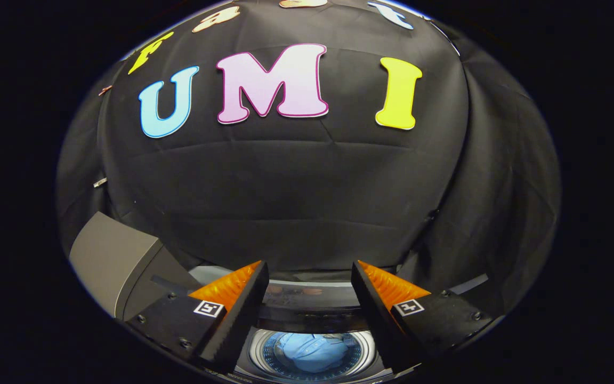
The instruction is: Put the clothes into the washing machine and then close the washing machine lid.
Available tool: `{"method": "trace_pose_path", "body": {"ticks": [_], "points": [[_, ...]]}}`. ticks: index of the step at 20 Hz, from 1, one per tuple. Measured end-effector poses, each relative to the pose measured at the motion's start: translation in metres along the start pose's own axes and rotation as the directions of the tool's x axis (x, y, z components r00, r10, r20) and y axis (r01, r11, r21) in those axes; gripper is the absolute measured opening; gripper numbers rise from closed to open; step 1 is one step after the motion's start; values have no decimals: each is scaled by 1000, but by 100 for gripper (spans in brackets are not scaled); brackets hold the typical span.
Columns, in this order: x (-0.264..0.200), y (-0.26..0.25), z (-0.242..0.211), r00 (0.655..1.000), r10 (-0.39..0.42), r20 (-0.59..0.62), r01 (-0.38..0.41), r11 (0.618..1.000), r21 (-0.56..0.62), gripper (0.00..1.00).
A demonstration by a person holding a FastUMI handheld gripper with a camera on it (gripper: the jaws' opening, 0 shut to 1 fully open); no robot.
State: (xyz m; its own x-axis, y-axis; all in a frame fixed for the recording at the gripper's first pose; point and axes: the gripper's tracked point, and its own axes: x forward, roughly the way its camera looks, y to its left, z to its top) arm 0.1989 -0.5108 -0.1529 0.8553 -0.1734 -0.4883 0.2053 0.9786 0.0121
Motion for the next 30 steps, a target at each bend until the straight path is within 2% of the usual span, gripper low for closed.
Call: {"method": "trace_pose_path", "body": {"ticks": [9,14,18,20,21,23,27,30], "points": [[-1,1,-3,1000,-1,-18,1,1000,1,99],[0,-1,2,999,-25,20,25,1000,-5,99],[1,0,-1,1000,-12,13,12,1000,-5,99],[3,-2,-6,1000,-21,-16,20,999,-36,99],[1,-10,-16,995,-61,-75,55,995,-87,99],[-4,-7,-23,994,-41,-100,31,995,-98,100],[2,-6,-20,999,-33,-41,29,995,-97,99],[-5,4,-1,999,-14,48,16,998,-57,99]]}}
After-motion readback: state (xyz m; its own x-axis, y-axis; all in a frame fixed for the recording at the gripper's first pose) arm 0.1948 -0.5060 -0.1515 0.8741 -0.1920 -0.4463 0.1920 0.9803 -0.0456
